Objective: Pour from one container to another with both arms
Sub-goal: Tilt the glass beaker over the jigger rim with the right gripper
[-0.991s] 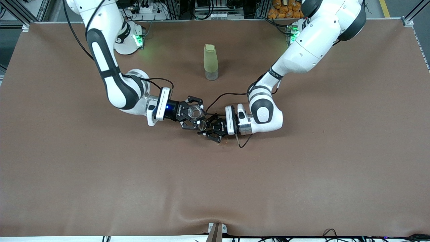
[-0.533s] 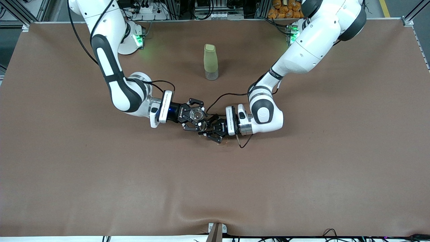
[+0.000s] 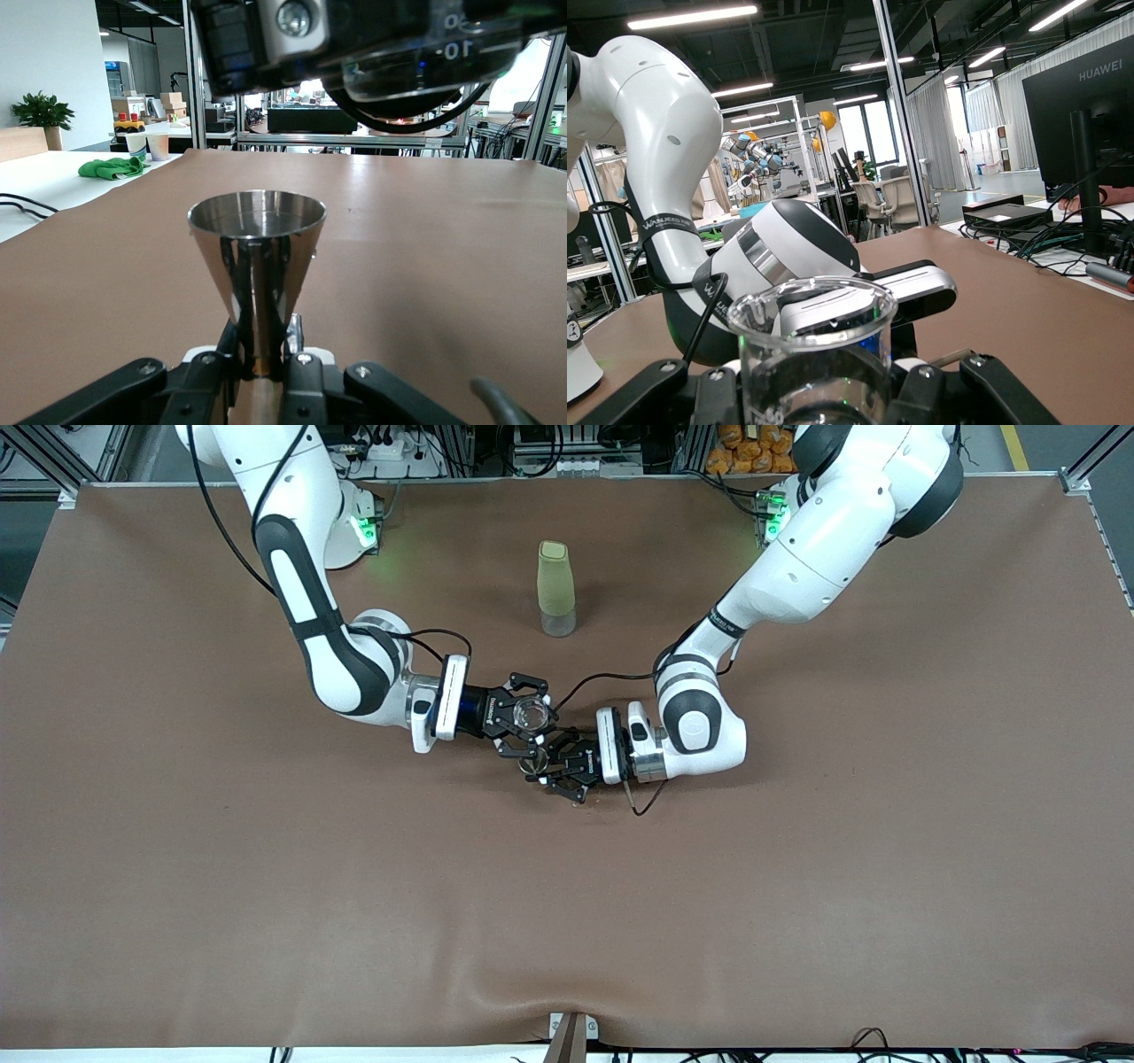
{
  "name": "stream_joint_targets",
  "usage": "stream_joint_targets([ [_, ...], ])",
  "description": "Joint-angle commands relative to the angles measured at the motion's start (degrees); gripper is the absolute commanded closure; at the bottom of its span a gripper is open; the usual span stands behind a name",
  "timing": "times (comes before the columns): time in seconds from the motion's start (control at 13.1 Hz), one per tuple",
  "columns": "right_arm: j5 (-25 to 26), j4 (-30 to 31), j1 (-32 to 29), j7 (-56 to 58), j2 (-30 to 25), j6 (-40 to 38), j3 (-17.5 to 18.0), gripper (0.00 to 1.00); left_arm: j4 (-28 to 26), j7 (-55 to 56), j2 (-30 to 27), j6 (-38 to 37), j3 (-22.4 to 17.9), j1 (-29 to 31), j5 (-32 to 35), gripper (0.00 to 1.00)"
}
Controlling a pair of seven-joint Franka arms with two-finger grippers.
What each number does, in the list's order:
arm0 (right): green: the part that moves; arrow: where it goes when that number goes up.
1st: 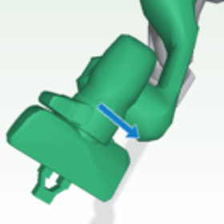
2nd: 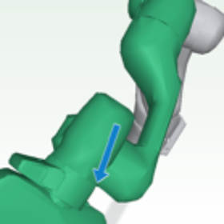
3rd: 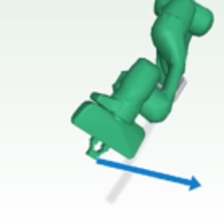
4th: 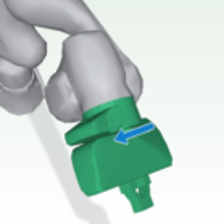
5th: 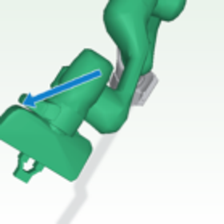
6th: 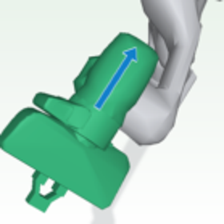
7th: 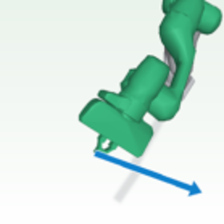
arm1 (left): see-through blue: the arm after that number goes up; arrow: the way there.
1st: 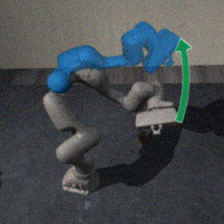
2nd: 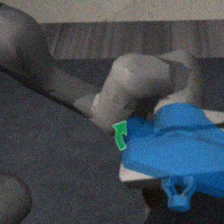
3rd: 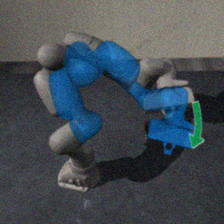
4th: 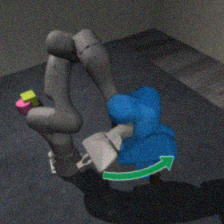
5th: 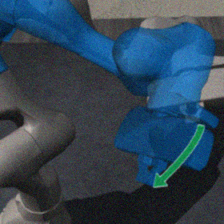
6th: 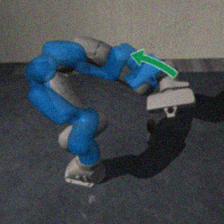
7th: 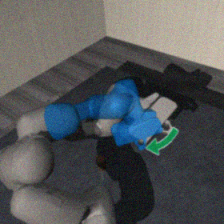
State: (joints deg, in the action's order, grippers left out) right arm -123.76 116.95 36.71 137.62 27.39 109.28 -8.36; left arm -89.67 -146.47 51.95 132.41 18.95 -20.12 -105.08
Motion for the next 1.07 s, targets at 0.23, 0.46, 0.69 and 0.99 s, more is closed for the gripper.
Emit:
stream_joint_targets([
  [0.23, -1.66, 3.28, 0.38, 1.06, -1.47, -2.49, -0.16, 1.0, 0.64, -1.01, 0.35, 0.39, 0.04, -0.01, -2.42, 1.0],
  [0.46, -1.66, 3.29, 0.38, 0.63, -1.55, -2.49, -0.16, 1.0, 0.55, -1.01, 0.35, 0.39, 0.04, 0.08, -2.41, 1.0],
  [0.69, -1.66, 3.2, 0.29, -4.79, -1.55, -2.49, -0.07, 1.0, 0.38, -1.01, 0.26, 0.39, 0.04, 0.08, -2.41, 1.0],
  [0.99, -1.66, 3.02, 0.29, -14.73, -1.82, -2.4, -0.08, 1.0, 0.2, 0.13, 0.26, 0.31, 0.13, 0.08, -2.41, 1.0],
])
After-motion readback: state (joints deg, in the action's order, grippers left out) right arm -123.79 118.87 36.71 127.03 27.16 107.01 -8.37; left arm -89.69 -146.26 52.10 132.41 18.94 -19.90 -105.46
